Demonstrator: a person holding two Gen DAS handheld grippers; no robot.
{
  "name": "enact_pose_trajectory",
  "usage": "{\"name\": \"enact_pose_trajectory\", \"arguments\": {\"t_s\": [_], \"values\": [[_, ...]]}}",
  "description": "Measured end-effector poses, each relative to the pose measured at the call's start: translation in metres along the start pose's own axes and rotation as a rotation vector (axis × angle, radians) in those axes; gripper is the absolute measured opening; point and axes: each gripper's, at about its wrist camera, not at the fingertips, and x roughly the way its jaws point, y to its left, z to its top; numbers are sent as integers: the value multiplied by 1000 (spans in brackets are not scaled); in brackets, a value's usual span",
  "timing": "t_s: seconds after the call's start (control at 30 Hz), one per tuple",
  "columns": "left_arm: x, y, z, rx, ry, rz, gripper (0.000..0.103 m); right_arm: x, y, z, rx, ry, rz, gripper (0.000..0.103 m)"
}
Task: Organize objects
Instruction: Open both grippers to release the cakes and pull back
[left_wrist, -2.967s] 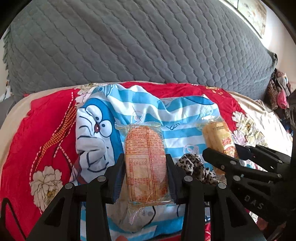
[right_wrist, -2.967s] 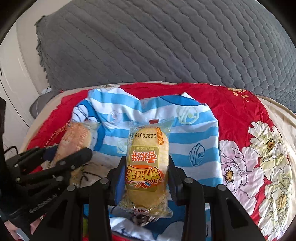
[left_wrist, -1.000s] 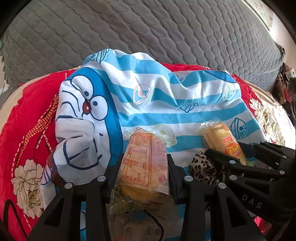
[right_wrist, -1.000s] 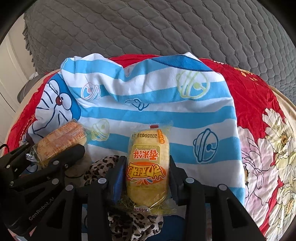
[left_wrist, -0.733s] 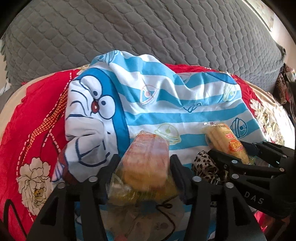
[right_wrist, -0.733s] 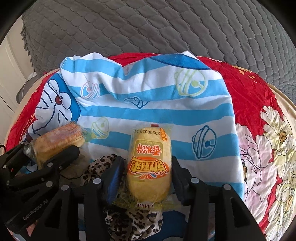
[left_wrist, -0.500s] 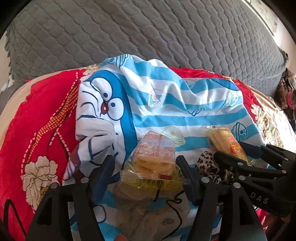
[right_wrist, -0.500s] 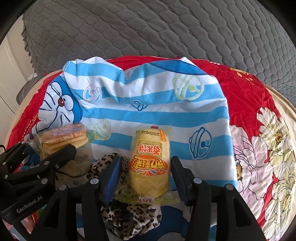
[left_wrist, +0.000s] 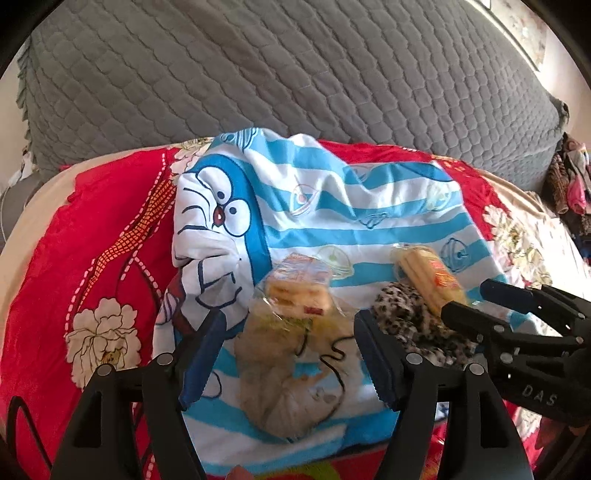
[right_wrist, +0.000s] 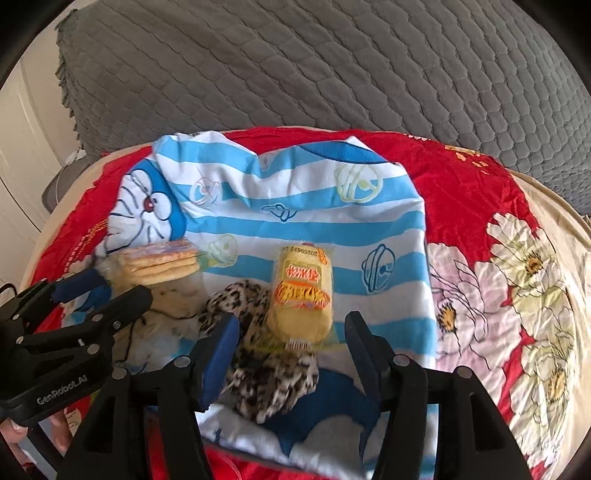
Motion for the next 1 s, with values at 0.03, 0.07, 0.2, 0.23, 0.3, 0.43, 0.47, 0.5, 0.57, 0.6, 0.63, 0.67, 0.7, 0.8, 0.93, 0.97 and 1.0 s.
{"name": "enact_pose_trajectory", "arguments": {"t_s": [0.03,0.07,0.2,0.23,0.3,0.43,0.47,0.5,0.57,0.6,0.63,0.67,0.7,0.8,0.93,0.97,1.0], "values": [[-3,-1,-1,3,-3,-2,73,-4,0,-2,2,-4,1,61],[-8,-2,-3,6,-7,-5,73,-11,0,-5,6,-11,4,61],[-23,-5,-10,9,-15,-12,74,-32,3,-13,11,-41,11,68],[-26,-5,-11,8,-15,-12,74,-35,4,-14,8,-43,13,70],[-31,-5,-14,2,-17,-16,75,-41,8,-16,-3,-44,12,70],[-40,-4,-18,-2,-21,-20,76,-46,12,-19,-7,-36,5,70],[-41,-3,-19,-4,-21,-21,77,-47,12,-20,-3,-34,4,70],[-43,-3,-20,-5,-21,-21,77,-48,12,-20,-3,-33,6,70],[-45,-2,-22,-1,-18,-21,77,-50,13,-21,-2,-35,5,73],[-45,-2,-22,-1,-17,-19,77,-51,13,-21,-1,-37,3,75],[-47,-2,-22,-1,-17,-21,77,-53,14,-21,1,-39,4,76],[-49,-1,-23,-4,-20,-26,78,-54,14,-21,6,-42,4,76],[-49,-1,-23,-2,-19,-28,78,-54,14,-22,6,-41,4,78],[-53,1,-24,-3,-22,-23,79,-56,16,-22,5,-39,1,81],[-55,2,-25,-7,-11,-31,80,-60,18,-25,1,-42,-1,81],[-56,2,-26,-6,-13,-30,80,-61,18,-27,1,-44,-3,82],[-57,2,-27,-4,-13,-30,80,-62,19,-28,1,-45,0,82]]}}
